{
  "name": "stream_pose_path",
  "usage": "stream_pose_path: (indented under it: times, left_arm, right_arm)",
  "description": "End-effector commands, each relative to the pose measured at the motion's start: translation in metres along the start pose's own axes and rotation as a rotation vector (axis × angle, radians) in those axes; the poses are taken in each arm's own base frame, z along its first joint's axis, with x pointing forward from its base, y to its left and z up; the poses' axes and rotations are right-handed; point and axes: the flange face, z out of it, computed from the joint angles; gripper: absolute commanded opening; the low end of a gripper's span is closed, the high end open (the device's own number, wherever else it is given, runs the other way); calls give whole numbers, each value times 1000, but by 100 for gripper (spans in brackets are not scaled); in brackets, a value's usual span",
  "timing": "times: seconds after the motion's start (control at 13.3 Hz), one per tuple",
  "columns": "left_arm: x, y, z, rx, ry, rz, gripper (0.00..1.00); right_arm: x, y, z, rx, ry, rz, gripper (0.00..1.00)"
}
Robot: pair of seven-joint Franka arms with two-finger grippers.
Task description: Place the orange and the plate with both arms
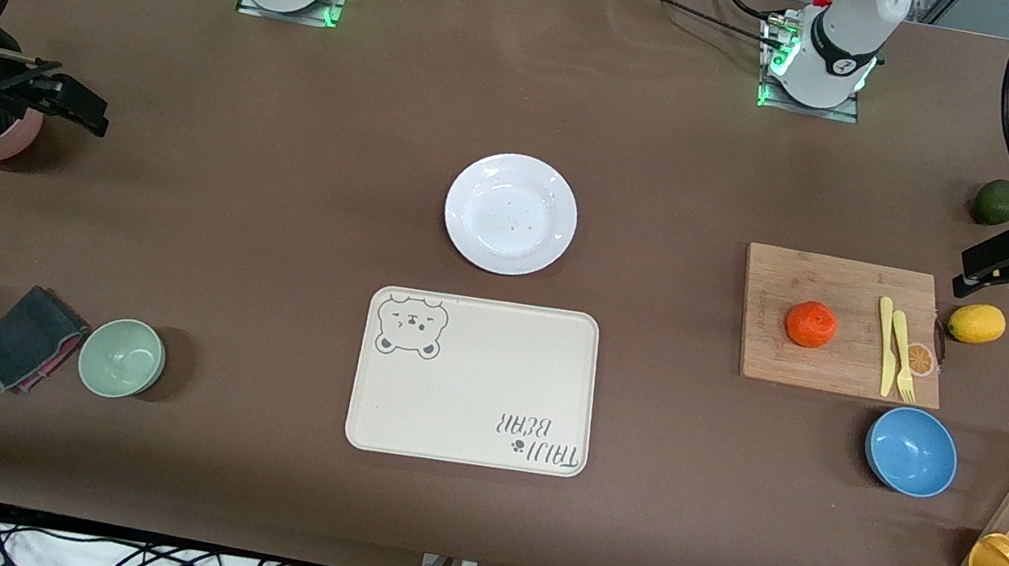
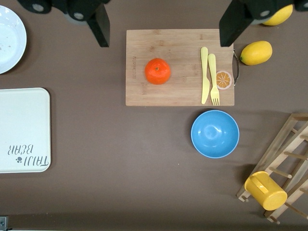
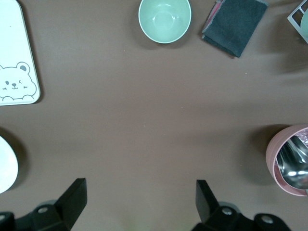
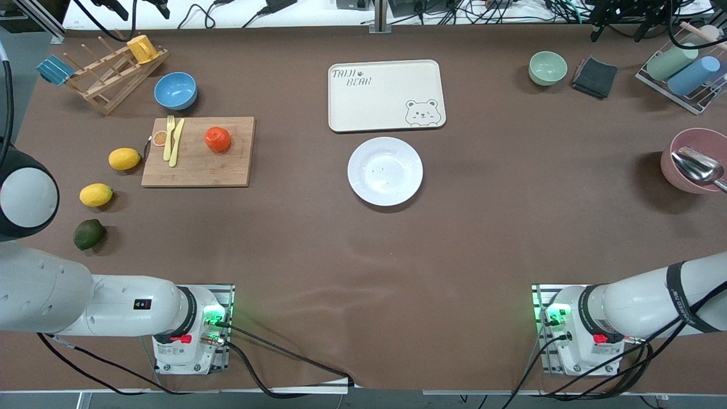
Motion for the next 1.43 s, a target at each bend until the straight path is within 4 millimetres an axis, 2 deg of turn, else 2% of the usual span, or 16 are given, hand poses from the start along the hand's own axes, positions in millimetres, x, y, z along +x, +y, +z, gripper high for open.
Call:
stream_pose_path:
  times: [0.0, 0.83, 1.35]
  left_arm:
    - [1, 0, -6, 23, -1, 19, 100]
    - [2, -2, -3, 28, -3, 32, 100]
    - [7, -2, 12, 28, -32, 21, 100]
  right_arm:
    - [-5, 0, -2, 15, -3, 6, 100]
    - [-5, 0, -2, 15, -3, 6, 100]
    - [-5, 0, -2, 15, -3, 6, 100]
